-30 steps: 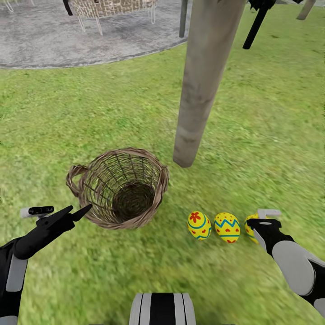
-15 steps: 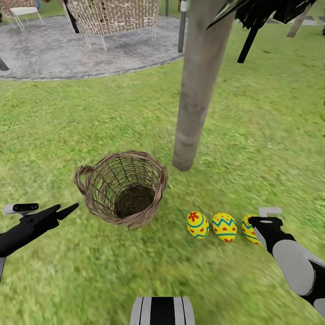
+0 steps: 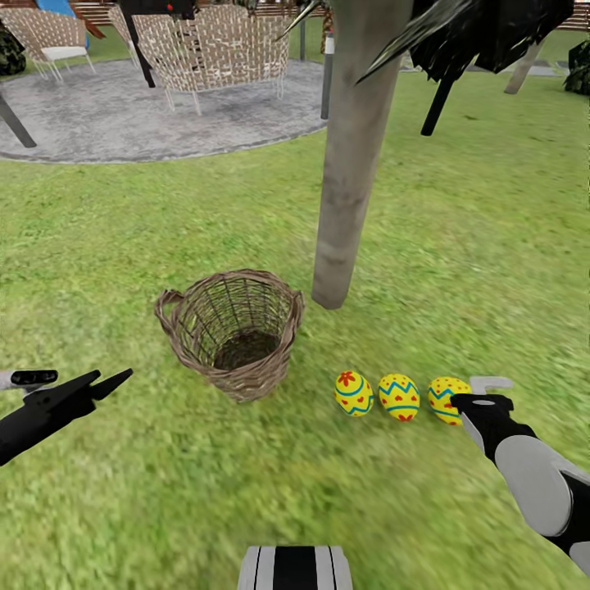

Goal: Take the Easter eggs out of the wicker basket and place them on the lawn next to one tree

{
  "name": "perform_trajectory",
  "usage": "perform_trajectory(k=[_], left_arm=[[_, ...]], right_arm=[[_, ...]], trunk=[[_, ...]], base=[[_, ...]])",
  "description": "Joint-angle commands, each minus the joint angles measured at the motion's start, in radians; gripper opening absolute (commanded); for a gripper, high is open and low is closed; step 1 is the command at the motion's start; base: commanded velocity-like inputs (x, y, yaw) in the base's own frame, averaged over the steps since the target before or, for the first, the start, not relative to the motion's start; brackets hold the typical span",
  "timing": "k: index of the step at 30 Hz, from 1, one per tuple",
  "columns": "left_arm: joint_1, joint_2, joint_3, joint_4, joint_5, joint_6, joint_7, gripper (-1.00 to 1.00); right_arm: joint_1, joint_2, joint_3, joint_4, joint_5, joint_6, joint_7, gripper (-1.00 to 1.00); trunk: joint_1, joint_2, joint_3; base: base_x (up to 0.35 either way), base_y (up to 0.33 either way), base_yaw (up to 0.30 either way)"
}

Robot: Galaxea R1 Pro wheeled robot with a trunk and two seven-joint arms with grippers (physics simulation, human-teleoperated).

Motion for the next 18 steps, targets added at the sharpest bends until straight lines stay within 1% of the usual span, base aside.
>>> perform_trajectory(k=[1,3,6,8,10,11,12,13,14,16,18], left_arm=[[0.0,0.0,0.0,0.012,0.0,-0.001,0.0,1.0],[-0.001,0.0,-0.001,0.033,0.0,-0.003,0.006,1.0],[-0.001,-0.001,-0.002,0.041,-0.001,-0.006,0.026,1.0],[-0.001,-0.003,-0.004,0.051,-0.003,-0.01,0.061,1.0],[-0.002,-0.004,-0.006,0.07,-0.004,-0.013,0.117,1.0],[-0.002,-0.004,-0.007,0.09,-0.005,-0.014,0.187,1.0],[-0.002,-0.004,-0.008,0.097,-0.005,-0.014,0.219,1.0],[-0.002,-0.004,-0.008,0.103,-0.004,-0.014,0.267,1.0],[-0.002,-0.003,-0.007,0.104,-0.005,-0.015,0.287,1.0],[-0.002,-0.001,-0.006,0.107,-0.008,-0.015,0.301,1.0],[0.008,-0.002,-0.006,0.117,-0.041,-0.015,0.325,1.0]], right_arm=[[0.0,0.0,0.0,0.0,0.0,0.001,0.0,1.0],[0.0,0.0,-0.001,0.0,-0.001,0.001,0.001,1.0],[0.0,-0.002,-0.001,0.0,-0.003,0.003,0.003,1.0],[0.0,-0.004,0.001,0.0,-0.004,0.014,0.03,1.0],[0.0,-0.006,0.0,0.0,-0.004,0.042,0.094,1.0],[0.0,-0.007,-0.001,-0.001,-0.005,0.086,0.177,1.0],[0.0,-0.008,-0.001,-0.001,-0.005,0.108,0.215,1.0],[0.001,-0.009,0.0,-0.001,-0.005,0.138,0.273,1.0],[0.003,-0.01,0.0,-0.001,-0.005,0.148,0.3,1.0],[0.007,-0.01,0.0,-0.001,-0.006,0.153,0.318,1.0],[0.012,-0.01,0.0,-0.001,-0.006,0.152,0.327,1.0]], trunk=[[0.0,0.0,0.004],[-0.001,0.001,0.012],[-0.003,0.001,0.023],[-0.004,0.002,0.031],[-0.004,0.002,0.039],[-0.005,0.003,0.043],[-0.005,0.003,0.047],[-0.006,0.003,0.05],[-0.006,0.003,0.054],[-0.007,0.004,0.062],[-0.008,0.004,0.07]], base=[[-0.014,0.0,0.0],[-0.007,0.0,0.0],[-0.002,0.0,0.0],[0.0,0.0,0.0],[0.0,0.0,0.0],[0.0,0.0,0.0],[0.0,0.0,0.0],[0.0,0.0,0.0],[0.0,0.0,0.0],[0.0,0.0,0.0],[0.0,0.0,0.0]])
